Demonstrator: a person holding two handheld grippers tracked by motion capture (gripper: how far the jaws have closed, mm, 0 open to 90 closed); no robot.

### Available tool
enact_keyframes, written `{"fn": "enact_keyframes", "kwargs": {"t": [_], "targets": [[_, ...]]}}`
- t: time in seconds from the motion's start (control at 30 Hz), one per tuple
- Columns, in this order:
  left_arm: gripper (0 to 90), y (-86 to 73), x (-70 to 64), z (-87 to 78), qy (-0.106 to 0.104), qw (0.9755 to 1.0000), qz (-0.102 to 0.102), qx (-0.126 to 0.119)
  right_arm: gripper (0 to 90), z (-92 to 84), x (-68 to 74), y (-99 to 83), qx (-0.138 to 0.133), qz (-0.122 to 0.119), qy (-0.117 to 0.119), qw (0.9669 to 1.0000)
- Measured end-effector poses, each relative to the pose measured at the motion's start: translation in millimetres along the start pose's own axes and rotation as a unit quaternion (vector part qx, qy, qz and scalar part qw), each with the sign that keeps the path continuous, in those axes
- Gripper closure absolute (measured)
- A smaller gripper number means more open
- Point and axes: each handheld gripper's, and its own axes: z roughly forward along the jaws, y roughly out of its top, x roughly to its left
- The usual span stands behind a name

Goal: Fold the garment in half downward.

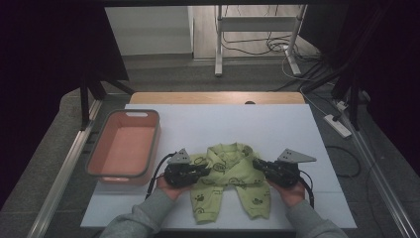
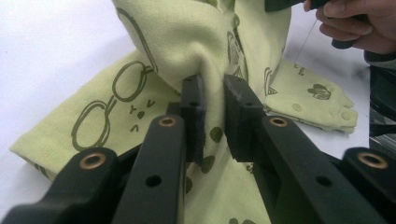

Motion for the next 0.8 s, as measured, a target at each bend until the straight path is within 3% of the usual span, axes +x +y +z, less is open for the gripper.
{"fn": "enact_keyframes", "kwargs": {"t": [0.3,0.53,0.57,0.6,0.8], "targets": [[77.2,-2.0,-1.3,-0.5,-0.001,1.0000,-0.002,0.001,82.8,-2.5,3.1,-1.6,0.002,-0.009,0.005,0.9999],[70.8,-4.1,-5.9,-4.0,-0.005,1.0000,0.000,0.002,79.7,-6.1,7.1,-7.8,0.014,-0.013,0.011,0.9998],[68.1,-4.2,-6.6,-4.8,-0.003,1.0000,0.002,0.001,77.4,-7.0,7.8,-8.3,0.015,-0.012,0.013,0.9997],[58.1,-4.3,-7.8,-6.2,0.001,1.0000,0.004,-0.002,73.2,-8.4,8.8,-8.2,0.014,-0.014,0.016,0.9997],[44.4,1.3,-7.2,-23.5,0.033,0.9987,-0.004,-0.039,62.0,-17.9,10.1,-1.2,-0.015,-0.014,0.017,0.9997]]}}
